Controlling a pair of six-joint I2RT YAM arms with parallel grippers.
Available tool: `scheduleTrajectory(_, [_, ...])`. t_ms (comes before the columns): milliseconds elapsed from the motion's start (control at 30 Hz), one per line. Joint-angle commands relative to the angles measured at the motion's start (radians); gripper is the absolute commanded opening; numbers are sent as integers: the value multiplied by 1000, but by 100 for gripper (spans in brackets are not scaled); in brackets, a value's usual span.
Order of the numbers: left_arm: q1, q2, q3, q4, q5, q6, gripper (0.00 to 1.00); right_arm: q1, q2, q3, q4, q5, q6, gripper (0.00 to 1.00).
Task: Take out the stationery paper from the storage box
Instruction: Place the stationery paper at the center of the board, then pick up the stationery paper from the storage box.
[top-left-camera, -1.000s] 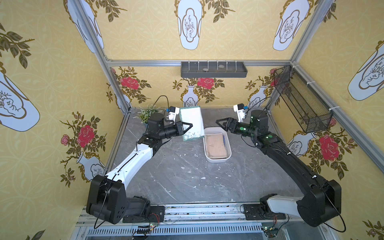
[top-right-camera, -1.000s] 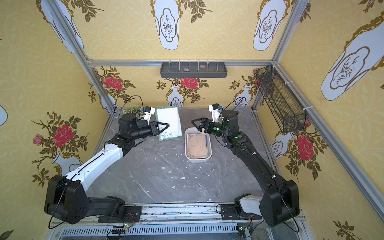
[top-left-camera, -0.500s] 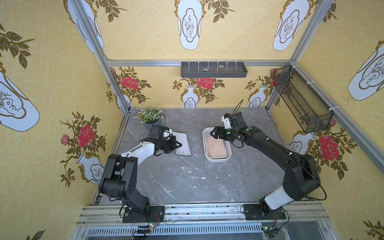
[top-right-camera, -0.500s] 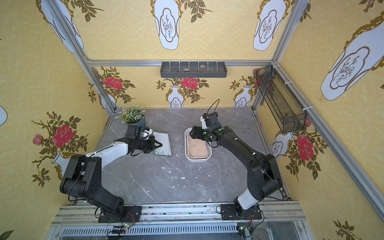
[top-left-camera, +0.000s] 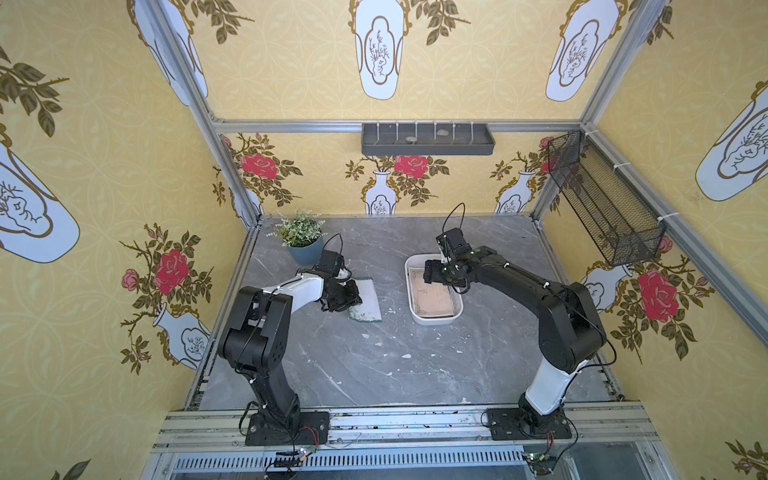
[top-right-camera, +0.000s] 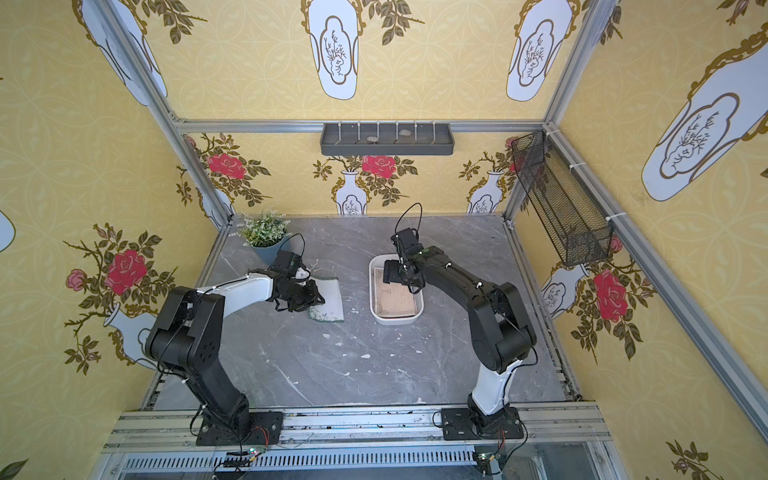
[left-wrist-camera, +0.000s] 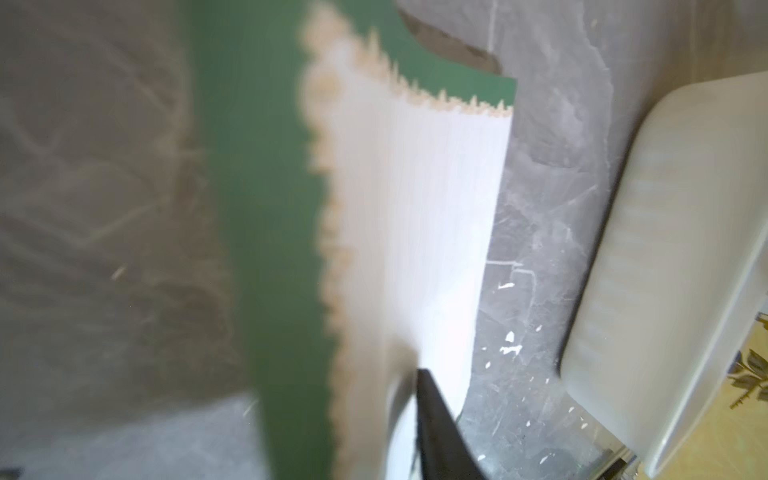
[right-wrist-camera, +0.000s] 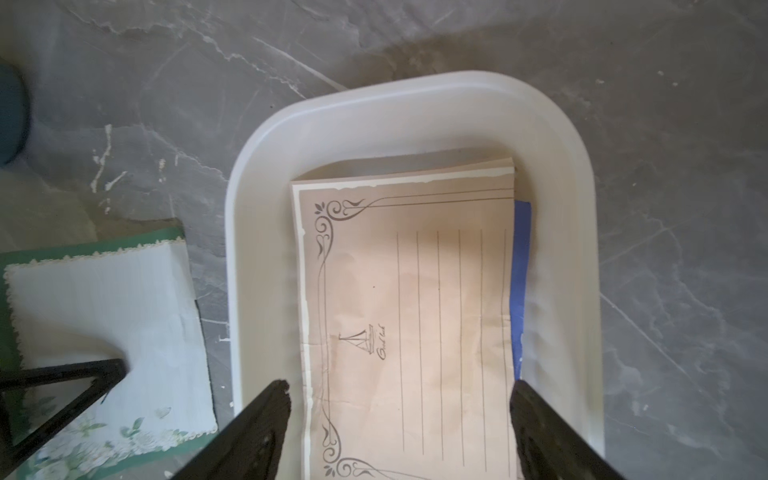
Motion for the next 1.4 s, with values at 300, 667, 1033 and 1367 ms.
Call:
scheduleTrajectory(300, [-16,-189,13,-229,-359,12,73,-8,71,5,-7,64,-6,83])
scheduleTrajectory(667, [-15,-677,-150,-111,-435,14,81,-20,170,48,4,71,-47,82])
scheduleTrajectory(1033, [-16,-854,-213,-125,-451,29,84,-26,239,54,12,53,-54,65])
scheduleTrajectory(1367, [-16,-842,-214,-131,-457,26,83,-25,236,48,3,59,-51,18])
